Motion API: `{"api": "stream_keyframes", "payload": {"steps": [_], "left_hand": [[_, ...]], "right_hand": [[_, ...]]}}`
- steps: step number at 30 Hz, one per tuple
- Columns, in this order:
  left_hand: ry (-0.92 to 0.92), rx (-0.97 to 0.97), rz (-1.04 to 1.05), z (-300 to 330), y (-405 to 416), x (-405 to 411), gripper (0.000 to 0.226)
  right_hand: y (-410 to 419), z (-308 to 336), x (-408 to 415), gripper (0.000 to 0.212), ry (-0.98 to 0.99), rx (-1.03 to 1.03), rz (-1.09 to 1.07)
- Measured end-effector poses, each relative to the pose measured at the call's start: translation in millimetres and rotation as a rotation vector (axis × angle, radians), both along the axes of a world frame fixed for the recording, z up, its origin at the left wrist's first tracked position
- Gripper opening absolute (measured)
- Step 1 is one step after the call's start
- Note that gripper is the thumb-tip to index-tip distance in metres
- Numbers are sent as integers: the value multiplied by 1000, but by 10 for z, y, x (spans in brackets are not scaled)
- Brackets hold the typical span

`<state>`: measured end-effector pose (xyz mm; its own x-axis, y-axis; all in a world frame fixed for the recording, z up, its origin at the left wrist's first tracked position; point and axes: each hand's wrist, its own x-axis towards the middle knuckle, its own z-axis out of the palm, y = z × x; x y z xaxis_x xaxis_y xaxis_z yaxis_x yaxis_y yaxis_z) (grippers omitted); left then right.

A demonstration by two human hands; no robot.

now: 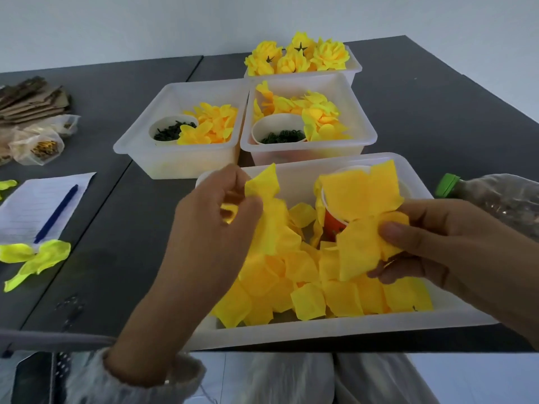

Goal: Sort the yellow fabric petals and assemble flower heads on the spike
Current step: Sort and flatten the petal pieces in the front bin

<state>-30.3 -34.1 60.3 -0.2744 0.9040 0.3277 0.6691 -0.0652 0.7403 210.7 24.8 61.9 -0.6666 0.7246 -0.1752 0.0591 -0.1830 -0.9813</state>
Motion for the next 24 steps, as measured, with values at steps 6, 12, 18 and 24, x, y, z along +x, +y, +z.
{"api": "stream_keyframes", "payload": {"steps": [6,12,18,24], "left_hand": [[592,-233,-327,0,-84,66,17],[147,115,-201,154,-105,157,25],[292,116,-234,224,-201,496,25],[20,54,-206,111,-127,479,41]], "right_hand": [[-34,59,-72,29,-136,126,-142],[-86,46,-210,24,-223,380,-220],[-111,-25,-311,31,-140,416,-242],[-81,-43,-289,32,85,47,13]]}}
